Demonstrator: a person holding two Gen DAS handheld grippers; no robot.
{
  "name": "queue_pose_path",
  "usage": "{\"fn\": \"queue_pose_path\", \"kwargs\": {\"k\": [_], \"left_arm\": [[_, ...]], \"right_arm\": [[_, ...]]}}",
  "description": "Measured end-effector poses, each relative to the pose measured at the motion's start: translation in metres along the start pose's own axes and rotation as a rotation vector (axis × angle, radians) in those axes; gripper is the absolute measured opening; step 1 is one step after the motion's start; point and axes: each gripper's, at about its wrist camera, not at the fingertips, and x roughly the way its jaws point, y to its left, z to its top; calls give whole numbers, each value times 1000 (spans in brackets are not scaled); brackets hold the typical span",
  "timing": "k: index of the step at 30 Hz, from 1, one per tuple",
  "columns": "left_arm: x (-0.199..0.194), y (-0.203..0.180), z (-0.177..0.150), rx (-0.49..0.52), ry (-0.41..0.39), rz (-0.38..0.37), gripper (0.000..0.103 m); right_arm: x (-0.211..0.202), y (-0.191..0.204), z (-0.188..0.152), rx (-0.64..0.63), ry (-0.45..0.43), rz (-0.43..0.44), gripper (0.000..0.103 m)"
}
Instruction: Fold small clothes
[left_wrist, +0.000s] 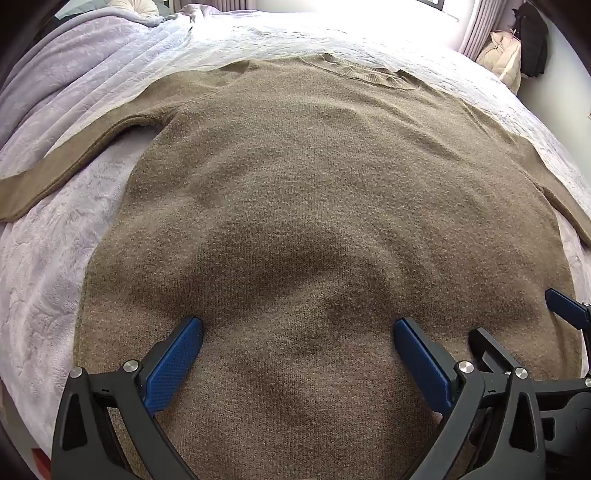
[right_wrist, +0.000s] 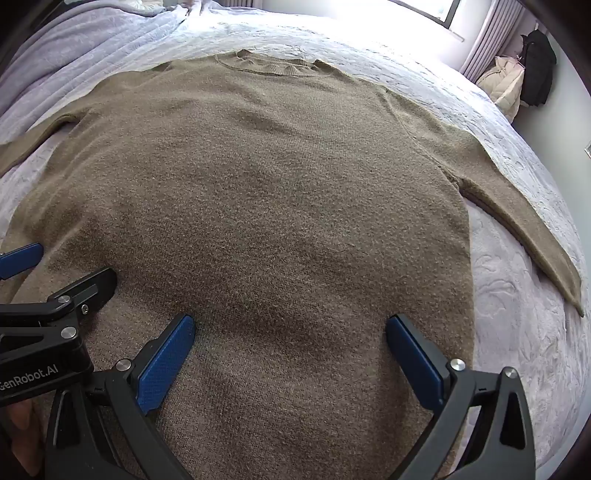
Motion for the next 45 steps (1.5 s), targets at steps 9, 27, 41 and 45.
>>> {"fn": "queue_pose_path", "kwargs": {"k": [9,27,41,45], "left_arm": [[0,-1,0,2,4,3,103],[-3,-4,-9,19,-34,36,103],[5,-3,2,6,76,17,103],[8,-3,6,1,109,11,103]], "right_arm": [[0,0,-2,3,0,-3,103],[-6,-2,-18,18,-129,21,103],[-5,-2,-15,17,-121,21,103],[-5,-2,-16,17,-121,21,103]]}}
